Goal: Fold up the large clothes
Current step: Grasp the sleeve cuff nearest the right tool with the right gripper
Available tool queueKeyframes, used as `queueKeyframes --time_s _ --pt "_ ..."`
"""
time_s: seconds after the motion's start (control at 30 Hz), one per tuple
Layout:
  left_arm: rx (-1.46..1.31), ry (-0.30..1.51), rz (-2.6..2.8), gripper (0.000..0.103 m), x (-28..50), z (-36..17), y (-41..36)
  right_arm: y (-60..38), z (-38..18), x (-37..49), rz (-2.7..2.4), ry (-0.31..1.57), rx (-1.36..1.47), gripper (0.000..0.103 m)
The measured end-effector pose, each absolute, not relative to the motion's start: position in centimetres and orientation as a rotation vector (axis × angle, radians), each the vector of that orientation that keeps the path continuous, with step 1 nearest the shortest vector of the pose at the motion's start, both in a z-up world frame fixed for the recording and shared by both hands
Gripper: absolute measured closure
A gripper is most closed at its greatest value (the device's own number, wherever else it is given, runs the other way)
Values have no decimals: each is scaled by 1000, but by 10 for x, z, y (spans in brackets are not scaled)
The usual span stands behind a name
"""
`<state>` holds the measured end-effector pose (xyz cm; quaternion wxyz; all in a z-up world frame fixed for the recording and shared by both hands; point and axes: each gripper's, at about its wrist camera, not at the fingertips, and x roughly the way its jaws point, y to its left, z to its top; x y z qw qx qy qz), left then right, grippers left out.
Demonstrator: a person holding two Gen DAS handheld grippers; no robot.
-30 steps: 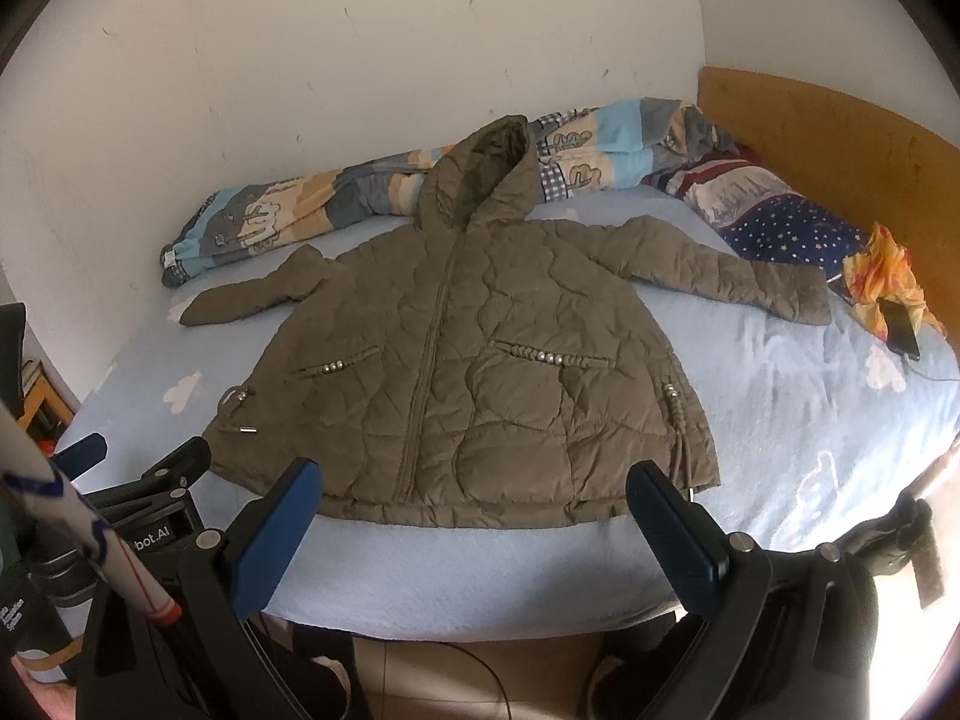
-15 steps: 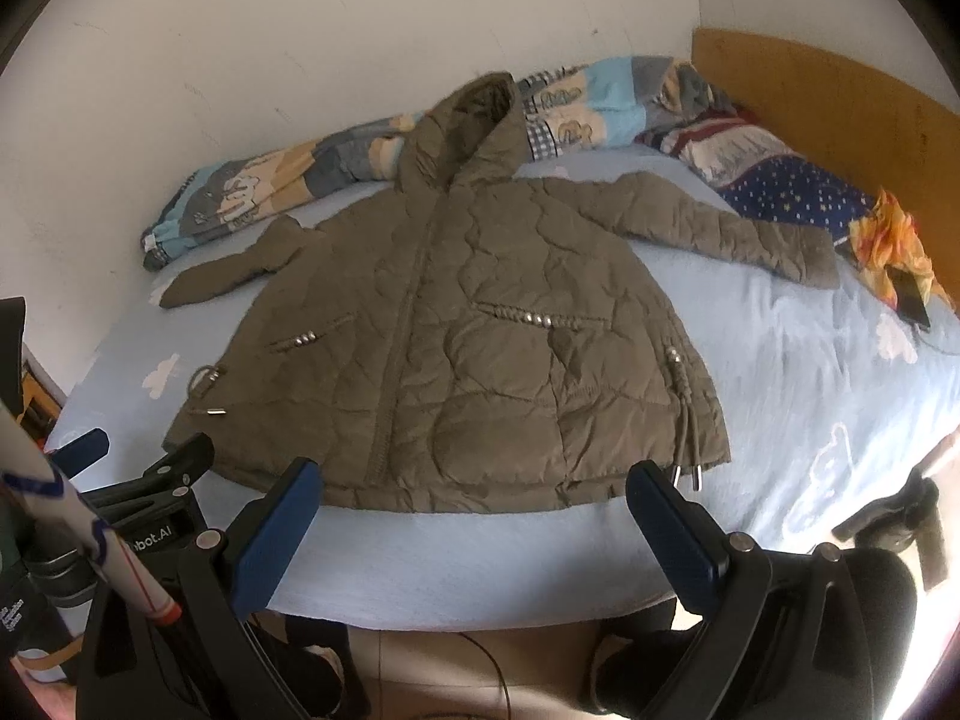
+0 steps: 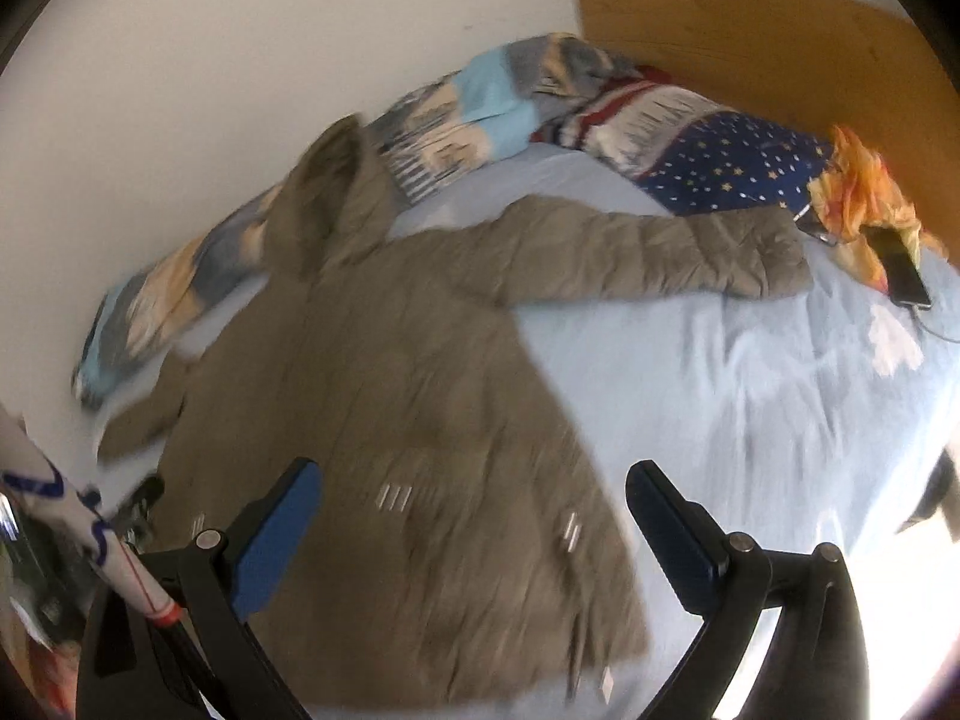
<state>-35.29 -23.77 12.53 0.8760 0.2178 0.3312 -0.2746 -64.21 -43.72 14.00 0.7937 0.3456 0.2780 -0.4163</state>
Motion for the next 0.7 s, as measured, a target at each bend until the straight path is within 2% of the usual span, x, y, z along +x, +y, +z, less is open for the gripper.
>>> queueKeyframes --time_s 0.1,0.2,0.27,0.43,0.5,0.7 --pt "396 807 -611 0 -332 114 -242 -509 117 -650 -924 591 880 0" --pt "417 796 -589 0 -324 111 -246 -574 86 -695 -1006 506 1068 10" --pt "421 794 -577 0 -316 111 -245 -605 71 -729 -1022 398 1160 10" --pt "354 845 -531 0 -287 110 -231 -647 39 -791 -1120 206 1301 15" --pt "346 868 -491 0 -271 107 -223 -660 24 -811 -1168 145 1371 27" --pt "209 1033 -361 0 -219 83 -182 -696 -8 -822 -1151 42 1456 29"
